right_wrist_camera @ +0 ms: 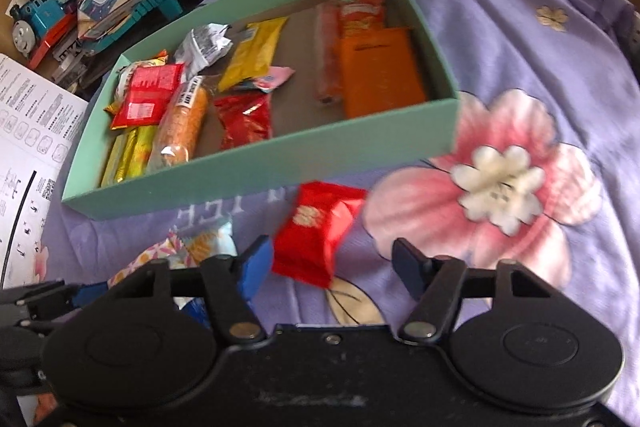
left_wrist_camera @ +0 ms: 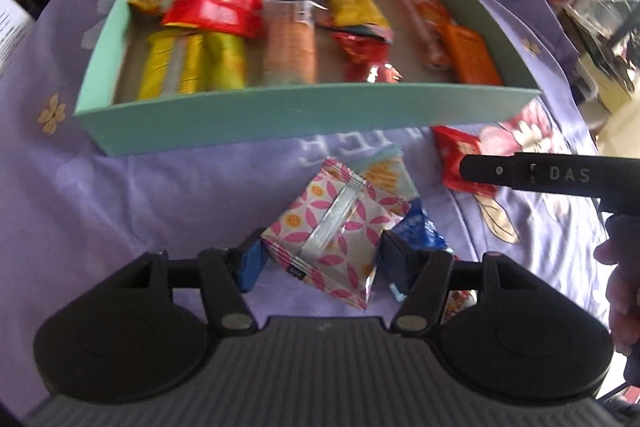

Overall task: Organize snacks
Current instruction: 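Grasp the pink floral packet with the left tool while the right tool grasps the red candy, then carry the floral packet and red candy into the box and open both tools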

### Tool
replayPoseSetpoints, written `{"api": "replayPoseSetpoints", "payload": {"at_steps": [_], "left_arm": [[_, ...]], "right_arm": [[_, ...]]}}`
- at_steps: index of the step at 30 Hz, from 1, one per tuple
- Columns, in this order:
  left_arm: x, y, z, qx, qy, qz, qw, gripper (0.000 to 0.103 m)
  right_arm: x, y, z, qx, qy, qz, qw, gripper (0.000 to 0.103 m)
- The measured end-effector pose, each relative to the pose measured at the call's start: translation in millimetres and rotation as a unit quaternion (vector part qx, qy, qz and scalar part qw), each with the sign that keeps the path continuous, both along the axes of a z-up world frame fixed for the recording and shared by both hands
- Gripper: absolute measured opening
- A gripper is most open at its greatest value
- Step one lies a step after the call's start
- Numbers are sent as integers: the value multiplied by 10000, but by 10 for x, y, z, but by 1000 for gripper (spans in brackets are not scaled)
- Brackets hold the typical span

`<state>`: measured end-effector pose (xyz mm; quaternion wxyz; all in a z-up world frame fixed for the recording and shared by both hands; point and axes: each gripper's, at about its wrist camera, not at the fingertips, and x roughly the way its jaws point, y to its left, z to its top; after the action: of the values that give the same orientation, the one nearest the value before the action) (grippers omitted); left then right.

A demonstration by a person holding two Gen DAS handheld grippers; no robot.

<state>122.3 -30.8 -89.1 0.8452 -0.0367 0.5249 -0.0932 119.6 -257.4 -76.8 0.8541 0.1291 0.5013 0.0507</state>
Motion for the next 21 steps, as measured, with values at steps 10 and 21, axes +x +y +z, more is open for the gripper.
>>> {"api": "replayPoseSetpoints", "payload": {"at_steps": [10,21], "left_arm": [[76,82,-53,-189,51,14,9998,59],[-88,-64,164,-310,-35,-297,9991,17]], "right_arm": [[27,142,-45,-282,-109,135,9995,31],[-223,-15,76,-174,-114,117,9997,21]]}}
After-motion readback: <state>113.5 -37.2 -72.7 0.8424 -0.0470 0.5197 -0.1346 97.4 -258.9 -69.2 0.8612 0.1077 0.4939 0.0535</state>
